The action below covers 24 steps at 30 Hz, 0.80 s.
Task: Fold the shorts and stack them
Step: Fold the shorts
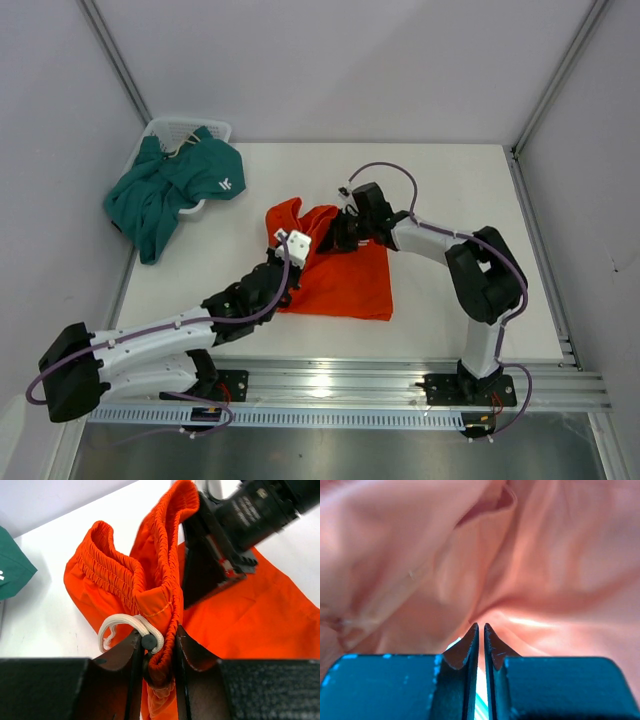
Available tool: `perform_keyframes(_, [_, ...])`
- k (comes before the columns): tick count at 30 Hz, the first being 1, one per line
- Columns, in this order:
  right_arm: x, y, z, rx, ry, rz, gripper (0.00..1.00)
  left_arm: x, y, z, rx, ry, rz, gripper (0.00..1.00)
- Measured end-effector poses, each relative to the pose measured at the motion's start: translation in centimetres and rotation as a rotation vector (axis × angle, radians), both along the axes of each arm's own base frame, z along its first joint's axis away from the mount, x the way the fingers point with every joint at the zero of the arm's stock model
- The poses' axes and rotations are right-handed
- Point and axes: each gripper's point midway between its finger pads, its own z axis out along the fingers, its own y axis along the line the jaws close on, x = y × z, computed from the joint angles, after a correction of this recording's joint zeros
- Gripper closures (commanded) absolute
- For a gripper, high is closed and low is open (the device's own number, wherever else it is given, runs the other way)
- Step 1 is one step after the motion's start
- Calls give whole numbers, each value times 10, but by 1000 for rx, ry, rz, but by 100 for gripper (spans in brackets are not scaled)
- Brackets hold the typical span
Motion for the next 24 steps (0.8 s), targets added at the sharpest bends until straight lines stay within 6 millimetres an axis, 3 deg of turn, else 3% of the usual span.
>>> perform_keyframes(5, [15,8,6,15,-7,5,89,-9,-19,13,26,-31,-48,100])
perform_keyframes(10, [24,6,4,16,8,2,89,-21,-64,27,120,-67,-117,100])
perform_keyframes(14, [34,-8,3,11,5,-15,90,-22,-93,26,229,-82,-133,100])
perform_keyframes(24, [45,-54,-10,-26,15,-54,83,-21,-110,0,350,-56,-152,100])
